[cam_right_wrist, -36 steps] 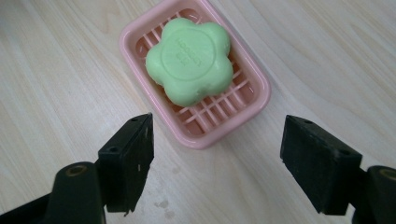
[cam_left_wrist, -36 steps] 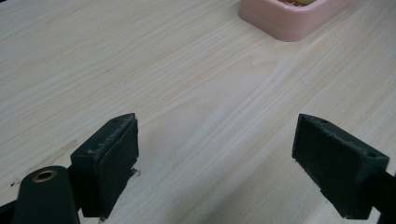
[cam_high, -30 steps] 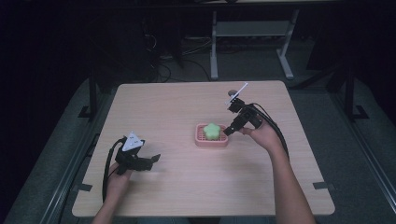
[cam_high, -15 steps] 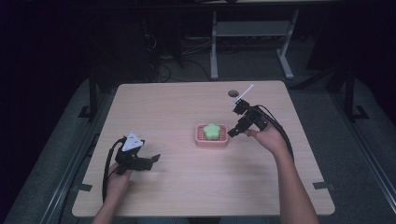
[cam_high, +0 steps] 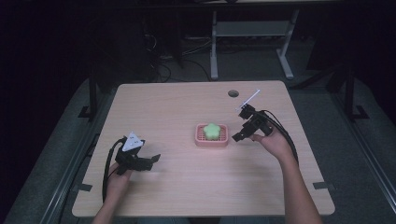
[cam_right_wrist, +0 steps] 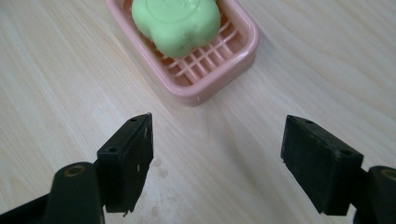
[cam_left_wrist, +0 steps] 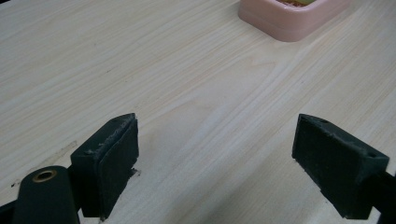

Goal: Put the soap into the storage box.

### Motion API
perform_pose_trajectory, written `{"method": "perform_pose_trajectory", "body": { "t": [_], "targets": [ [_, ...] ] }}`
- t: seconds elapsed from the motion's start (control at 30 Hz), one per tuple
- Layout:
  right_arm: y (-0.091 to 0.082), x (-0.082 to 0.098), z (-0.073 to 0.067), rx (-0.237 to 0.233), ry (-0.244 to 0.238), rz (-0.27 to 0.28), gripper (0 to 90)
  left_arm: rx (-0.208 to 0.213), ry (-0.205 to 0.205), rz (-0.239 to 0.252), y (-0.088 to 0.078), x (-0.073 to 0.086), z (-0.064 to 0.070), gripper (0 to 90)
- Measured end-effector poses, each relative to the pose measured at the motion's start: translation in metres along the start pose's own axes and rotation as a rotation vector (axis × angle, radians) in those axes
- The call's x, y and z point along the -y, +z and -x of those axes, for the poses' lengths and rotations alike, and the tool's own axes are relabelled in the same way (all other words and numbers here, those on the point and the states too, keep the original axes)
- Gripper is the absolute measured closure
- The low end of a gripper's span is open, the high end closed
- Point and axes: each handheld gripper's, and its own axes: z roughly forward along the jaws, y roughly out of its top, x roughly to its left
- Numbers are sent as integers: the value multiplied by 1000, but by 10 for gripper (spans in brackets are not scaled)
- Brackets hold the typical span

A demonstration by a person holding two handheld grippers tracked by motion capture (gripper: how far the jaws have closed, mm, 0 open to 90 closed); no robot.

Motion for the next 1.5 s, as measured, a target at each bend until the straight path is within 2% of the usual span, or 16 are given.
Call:
{"method": "perform_pose_trajectory", "body": {
  "t": [0.43,0.53,0.7,1.5],
  "targets": [
    [-3,16,0,5,4,20,243,0,2,1,0,0,0,144],
    [-4,19,0,3,5,8,242,1,1,2,0,0,0,144],
    [-7,25,-3,5,-2,33,242,1,4,-3,0,0,0,144],
    [-13,61,-2,9,33,57,236,2,7,-5,1,0,1,144]
  ]
}}
